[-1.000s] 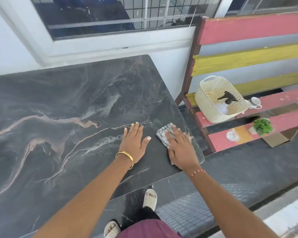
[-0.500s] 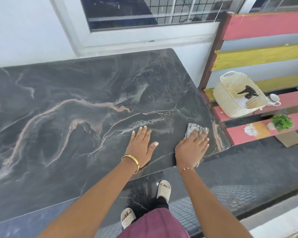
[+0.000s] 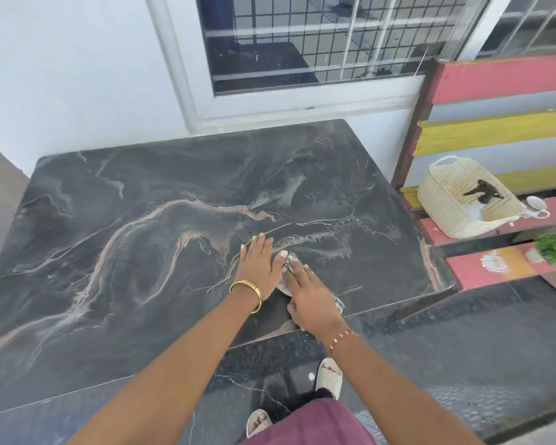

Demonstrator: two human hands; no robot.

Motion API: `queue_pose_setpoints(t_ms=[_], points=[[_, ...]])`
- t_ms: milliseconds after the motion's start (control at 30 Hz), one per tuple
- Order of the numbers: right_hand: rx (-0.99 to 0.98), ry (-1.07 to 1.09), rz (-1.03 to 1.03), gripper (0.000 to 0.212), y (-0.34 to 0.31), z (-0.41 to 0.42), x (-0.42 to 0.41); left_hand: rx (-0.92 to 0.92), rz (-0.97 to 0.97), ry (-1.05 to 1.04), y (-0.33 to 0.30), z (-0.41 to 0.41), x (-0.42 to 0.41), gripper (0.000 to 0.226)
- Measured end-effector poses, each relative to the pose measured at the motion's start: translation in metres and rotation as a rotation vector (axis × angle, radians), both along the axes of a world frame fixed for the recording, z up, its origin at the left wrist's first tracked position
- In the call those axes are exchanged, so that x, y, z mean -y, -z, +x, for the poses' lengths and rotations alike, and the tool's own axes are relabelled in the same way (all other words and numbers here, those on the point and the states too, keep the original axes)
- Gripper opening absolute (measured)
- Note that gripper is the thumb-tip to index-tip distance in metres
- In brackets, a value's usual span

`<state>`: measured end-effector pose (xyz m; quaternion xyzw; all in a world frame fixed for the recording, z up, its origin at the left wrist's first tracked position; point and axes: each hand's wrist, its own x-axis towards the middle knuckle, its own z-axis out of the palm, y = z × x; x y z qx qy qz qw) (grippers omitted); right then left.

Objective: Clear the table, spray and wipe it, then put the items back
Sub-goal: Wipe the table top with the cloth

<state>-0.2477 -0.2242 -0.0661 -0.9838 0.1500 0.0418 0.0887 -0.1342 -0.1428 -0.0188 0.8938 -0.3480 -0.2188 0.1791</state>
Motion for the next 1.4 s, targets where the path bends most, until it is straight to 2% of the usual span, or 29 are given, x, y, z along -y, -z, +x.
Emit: queue_pose_setpoints(t_ms=[100,200,267,333,400,533,600,700,833,900,1033,1133,1167,1233,1267,1400], points=[[-0.037,-0.043,0.158,0.061,-0.024,0.000,-0.007,-0.111,-0.149,-0.104,-0.007,0.001,0.010,0.055],[-0.047,0.108,0.500,0.051,-0.047,-0.007,0.010,-0.214,-0.294,-0.253,-0.014,0.008,0.015,0.054],[0.077,0.281,0.680,0.046,-0.058,-0.013,0.026,-0.214,-0.321,-0.266,-0.018,0.014,0.013,0.053],[0.235,0.481,0.668,0.047,-0.058,-0.020,0.044,-0.217,-0.321,-0.276,-0.019,0.016,0.009,0.054],[0.258,0.572,0.555,0.050,-0.049,-0.026,0.055,-0.205,-0.296,-0.284,-0.016,0.015,0.003,0.054],[-0.046,0.449,0.295,0.065,-0.017,-0.032,0.038,-0.217,-0.242,-0.248,-0.008,0.005,-0.007,0.054],[-0.073,0.352,0.188,0.069,-0.012,-0.029,0.015,-0.212,-0.230,-0.235,-0.005,0.001,-0.008,0.053],[-0.088,0.134,0.156,0.070,-0.013,-0.020,-0.023,-0.216,-0.215,-0.237,-0.003,-0.003,-0.010,0.053],[-0.142,-0.137,0.312,0.065,-0.023,-0.004,-0.055,-0.234,-0.256,-0.258,-0.010,-0.005,-0.009,0.051],[-0.218,-0.177,0.493,0.059,-0.039,0.001,-0.053,-0.243,-0.286,-0.275,-0.017,-0.004,-0.011,0.050],[-0.312,-0.125,0.816,0.047,-0.067,0.002,-0.029,-0.231,-0.336,-0.353,-0.030,0.002,-0.027,0.047],[-0.184,0.132,0.927,0.043,-0.068,0.002,-0.004,-0.245,-0.350,-0.405,-0.031,0.007,-0.046,0.033],[-0.086,0.250,0.910,0.041,-0.065,0.004,0.001,-0.244,-0.343,-0.417,-0.030,0.008,-0.052,0.040],[0.084,0.402,0.731,0.039,-0.056,0.009,0.005,-0.230,-0.310,-0.449,-0.026,0.010,-0.063,0.049],[0.104,0.398,0.628,0.042,-0.050,0.012,0.004,-0.224,-0.292,-0.457,-0.024,0.010,-0.067,0.050],[-0.050,0.159,0.225,0.044,-0.034,0.023,-0.026,-0.232,-0.245,-0.420,-0.016,0.005,-0.080,0.046]])
